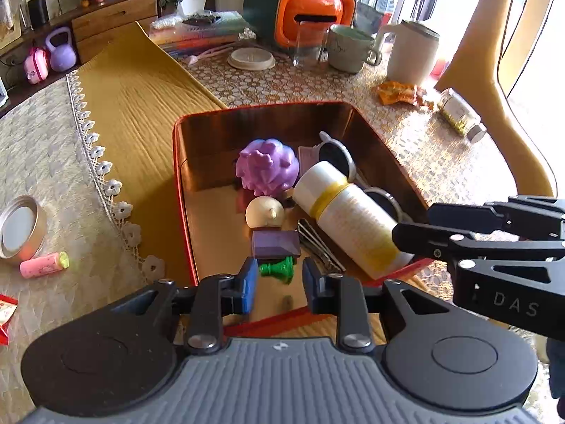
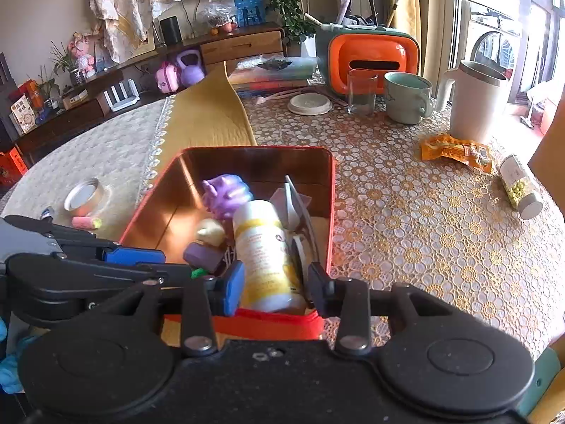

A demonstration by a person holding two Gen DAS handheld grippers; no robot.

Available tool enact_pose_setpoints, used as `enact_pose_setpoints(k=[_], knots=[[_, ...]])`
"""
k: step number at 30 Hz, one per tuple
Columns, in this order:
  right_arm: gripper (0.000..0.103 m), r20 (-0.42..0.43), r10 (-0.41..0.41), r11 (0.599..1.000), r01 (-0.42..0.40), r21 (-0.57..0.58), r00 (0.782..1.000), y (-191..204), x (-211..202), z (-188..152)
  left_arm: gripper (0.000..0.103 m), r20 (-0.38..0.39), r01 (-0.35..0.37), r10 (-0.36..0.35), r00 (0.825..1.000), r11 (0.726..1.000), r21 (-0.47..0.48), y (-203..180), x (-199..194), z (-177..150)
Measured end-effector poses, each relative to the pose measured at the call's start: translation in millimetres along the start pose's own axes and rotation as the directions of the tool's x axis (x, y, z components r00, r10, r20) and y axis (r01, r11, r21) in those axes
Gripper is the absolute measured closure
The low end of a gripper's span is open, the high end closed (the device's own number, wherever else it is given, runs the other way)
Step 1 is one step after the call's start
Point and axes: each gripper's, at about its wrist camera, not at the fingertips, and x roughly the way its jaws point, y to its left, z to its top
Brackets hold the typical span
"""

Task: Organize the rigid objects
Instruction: 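Open both tools to release peg and sunglasses, then lift away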

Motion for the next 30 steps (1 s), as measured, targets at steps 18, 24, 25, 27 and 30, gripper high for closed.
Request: enact_pose_setpoints(k=[18,24,25,27,30], knots=[[0.048,0.031,0.079,0.995,-0.077,-0.056,0.996,41.4,-41.2,-3.4,0.041,0.11,-0.007,0.011,0.994,0.999,-0.041,29.5,-72.9,-30.1],[0.038,0.04,0.127,0.988,-0.122,-0.095,0.991,64.9,-51.5,-5.8,0.033,0.144,-0.035,0.045,0.988,0.997,-0.076,54.0,-97.8,-41.9],[0.037,0.043,0.132,0.987,-0.128,-0.099,0.99,68.2,-53.4,-5.9,0.033,0.148,-0.037,0.049,0.988,0.996,-0.083,58.4,-102.2,-44.0],[0.033,0.047,0.143,0.985,-0.138,-0.104,0.989,75.8,-55.9,-5.8,0.033,0.156,-0.042,0.055,0.986,0.995,-0.091,65.7,-110.3,-48.4],[0.03,0.052,0.163,0.982,-0.157,-0.106,0.985,85.9,-58.0,-5.3,0.033,0.172,-0.057,0.075,0.982,0.993,-0.102,76.1,-122.7,-56.7]])
